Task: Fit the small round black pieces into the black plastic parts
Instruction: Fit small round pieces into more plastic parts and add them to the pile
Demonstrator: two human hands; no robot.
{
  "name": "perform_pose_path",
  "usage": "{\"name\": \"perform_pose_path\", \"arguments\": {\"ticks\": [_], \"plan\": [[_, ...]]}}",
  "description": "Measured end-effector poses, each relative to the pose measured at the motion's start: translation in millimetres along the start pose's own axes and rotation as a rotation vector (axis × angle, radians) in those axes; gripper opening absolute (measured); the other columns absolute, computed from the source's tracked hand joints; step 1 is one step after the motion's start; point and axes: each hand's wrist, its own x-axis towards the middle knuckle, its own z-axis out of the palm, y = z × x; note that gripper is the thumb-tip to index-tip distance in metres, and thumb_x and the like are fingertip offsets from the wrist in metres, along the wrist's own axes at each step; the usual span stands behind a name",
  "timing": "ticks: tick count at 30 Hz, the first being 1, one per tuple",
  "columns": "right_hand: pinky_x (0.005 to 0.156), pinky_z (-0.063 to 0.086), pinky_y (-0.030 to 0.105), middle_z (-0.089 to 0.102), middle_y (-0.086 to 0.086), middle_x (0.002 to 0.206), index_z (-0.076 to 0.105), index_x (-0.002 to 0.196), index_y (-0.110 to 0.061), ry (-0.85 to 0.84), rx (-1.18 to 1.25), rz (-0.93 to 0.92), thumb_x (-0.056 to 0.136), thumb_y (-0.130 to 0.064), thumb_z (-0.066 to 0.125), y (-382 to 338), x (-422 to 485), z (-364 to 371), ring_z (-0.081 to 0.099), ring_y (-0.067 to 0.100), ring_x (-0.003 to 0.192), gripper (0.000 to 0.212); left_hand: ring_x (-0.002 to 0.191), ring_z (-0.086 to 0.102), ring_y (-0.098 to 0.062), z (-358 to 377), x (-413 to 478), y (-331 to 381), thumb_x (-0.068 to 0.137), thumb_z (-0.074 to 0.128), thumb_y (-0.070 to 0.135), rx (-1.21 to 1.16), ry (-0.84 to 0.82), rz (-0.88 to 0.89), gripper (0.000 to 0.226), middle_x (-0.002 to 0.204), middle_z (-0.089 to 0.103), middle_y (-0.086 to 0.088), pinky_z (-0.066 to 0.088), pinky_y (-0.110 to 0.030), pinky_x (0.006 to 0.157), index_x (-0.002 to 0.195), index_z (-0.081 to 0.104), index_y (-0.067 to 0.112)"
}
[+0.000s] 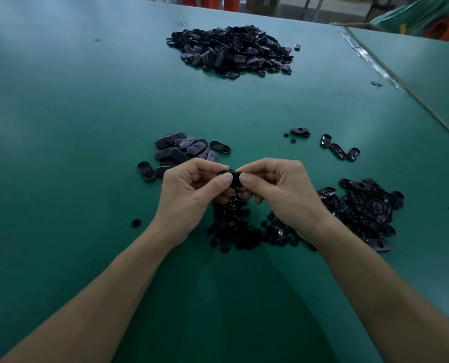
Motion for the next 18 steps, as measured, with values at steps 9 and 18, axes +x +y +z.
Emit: {"name": "perform_pose_path", "arguments": {"ticks": [9,18], "plan": [[0.059,0.053,0.023,0.076,0.003,0.079,0.068,0.095,-0.012,-0.09,-0.008,0.092,0.098,-0.011,0.06,-6,2,-1,0.072,0.016,0.067,0.008,0.074,0.071,-0.01,2,1,2,0.078,0.078,0.014,-0.008,-0.038,0.0,0.022,0.083,0.077,0.0,0.054,-0.018,0.069,0.099,0.07,0.014],[0.079,0.054,0.018,0.066,-0.011,0.083,0.073,0.098,-0.021,0.033,-0.741,0.052,0.088,-0.024,0.074,14,5,-30,0.06,-0.004,0.077,0.01,0.078,0.072,-0.018,1,4,-2,0.1,0.053,0.001,-0.053,0.032,-0.021,0.019,0.084,0.065,-0.001,0.059,-0.026,0.07,0.107,0.066,0.012]]}}
